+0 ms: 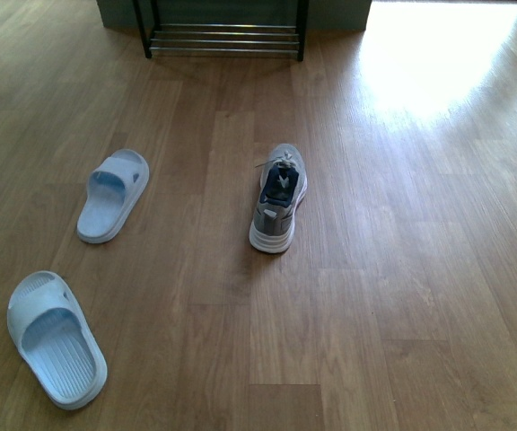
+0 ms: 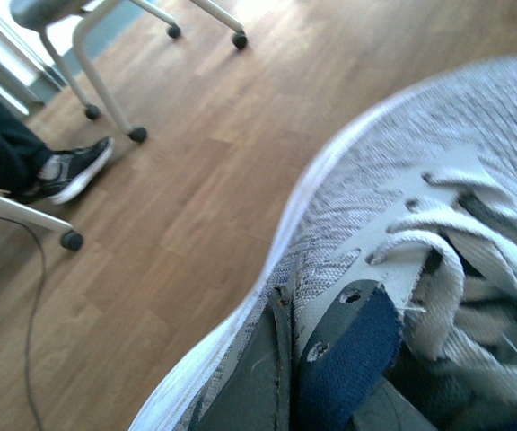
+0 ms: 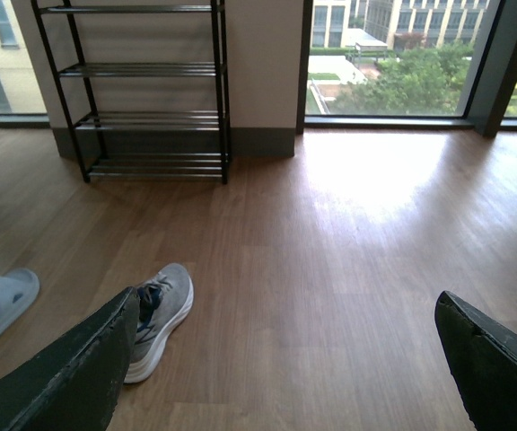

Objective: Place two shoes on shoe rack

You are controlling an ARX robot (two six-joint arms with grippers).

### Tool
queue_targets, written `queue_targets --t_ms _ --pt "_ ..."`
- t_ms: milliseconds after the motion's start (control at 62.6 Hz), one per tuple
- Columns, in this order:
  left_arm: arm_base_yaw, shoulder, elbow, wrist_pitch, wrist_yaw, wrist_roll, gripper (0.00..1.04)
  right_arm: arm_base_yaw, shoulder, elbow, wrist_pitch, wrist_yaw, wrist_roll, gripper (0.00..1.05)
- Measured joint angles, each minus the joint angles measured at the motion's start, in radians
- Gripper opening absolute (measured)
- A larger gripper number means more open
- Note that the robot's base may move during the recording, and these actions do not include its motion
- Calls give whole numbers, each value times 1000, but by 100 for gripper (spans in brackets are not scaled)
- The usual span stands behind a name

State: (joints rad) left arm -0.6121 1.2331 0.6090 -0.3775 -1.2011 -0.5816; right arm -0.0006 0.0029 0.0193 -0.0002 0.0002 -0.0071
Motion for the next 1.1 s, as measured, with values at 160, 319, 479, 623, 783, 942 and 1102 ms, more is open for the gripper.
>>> queue_targets --t_ms 160,319,479,623,783,942,1102 --pt "-63 -34 24 -312 -37 -249 1 0 0 0 0 0 0 96" --pt "-64 -34 24 -317 -41 -325 1 0 0 0 0 0 0 96" --pt "-64 -34 24 -317 -35 -338 1 0 0 0 0 0 0 96" --pt "-65 -34 24 -317 -34 -340 1 0 0 0 0 0 0 96" --pt "-65 -34 24 -317 -34 -344 1 0 0 0 0 0 0 96" --pt "-65 -34 24 -317 -34 -346 1 0 0 0 0 0 0 96" --pt "-65 -34 24 -317 -34 -347 1 0 0 0 0 0 0 96"
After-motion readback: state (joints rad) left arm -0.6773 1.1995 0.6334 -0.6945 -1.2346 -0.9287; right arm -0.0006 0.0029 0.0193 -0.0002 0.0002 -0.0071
